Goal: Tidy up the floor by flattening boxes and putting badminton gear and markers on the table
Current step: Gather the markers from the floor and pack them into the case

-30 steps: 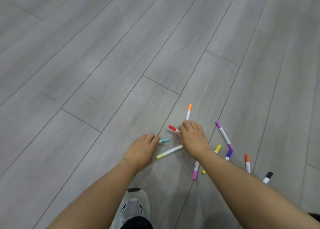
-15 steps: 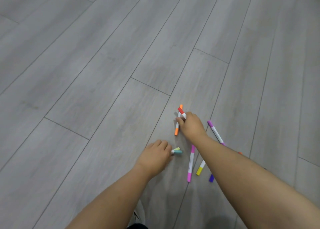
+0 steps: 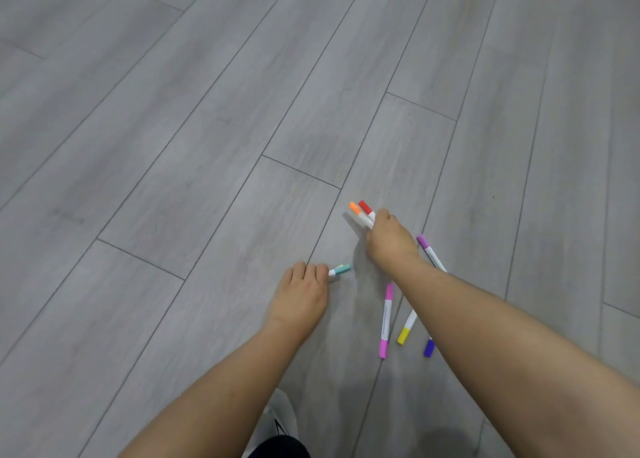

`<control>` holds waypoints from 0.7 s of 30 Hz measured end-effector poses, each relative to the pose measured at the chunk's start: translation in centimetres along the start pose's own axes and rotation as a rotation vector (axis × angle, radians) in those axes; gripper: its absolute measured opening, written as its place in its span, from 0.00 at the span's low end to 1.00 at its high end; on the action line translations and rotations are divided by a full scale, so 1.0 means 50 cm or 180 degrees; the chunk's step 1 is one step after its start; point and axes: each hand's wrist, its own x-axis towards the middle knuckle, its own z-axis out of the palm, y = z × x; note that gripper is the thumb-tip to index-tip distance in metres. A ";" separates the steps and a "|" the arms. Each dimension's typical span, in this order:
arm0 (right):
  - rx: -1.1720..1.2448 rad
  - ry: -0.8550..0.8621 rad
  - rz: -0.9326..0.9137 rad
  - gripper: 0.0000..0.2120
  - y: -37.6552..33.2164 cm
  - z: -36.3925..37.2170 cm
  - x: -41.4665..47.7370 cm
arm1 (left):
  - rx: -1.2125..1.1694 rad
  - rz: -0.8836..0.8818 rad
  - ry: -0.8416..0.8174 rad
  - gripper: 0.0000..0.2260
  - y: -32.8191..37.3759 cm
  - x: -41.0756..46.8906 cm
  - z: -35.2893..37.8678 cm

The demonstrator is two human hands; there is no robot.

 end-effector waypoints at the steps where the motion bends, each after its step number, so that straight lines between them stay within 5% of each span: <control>1: -0.0017 0.0024 -0.0037 0.12 0.013 -0.009 -0.002 | -0.0024 -0.0016 -0.0057 0.13 0.007 0.005 -0.004; 8: -0.0373 0.0155 -0.0021 0.11 0.142 -0.055 -0.010 | -0.0651 -0.0302 -0.0521 0.13 0.107 0.047 -0.022; 13: -0.0154 0.0235 0.0270 0.20 0.234 -0.075 -0.042 | -0.1081 -0.0513 -0.0809 0.13 0.173 0.072 -0.005; 21: 0.0331 0.0165 0.0362 0.14 0.347 -0.048 -0.068 | -0.0759 -0.0578 -0.0950 0.17 0.249 0.087 0.013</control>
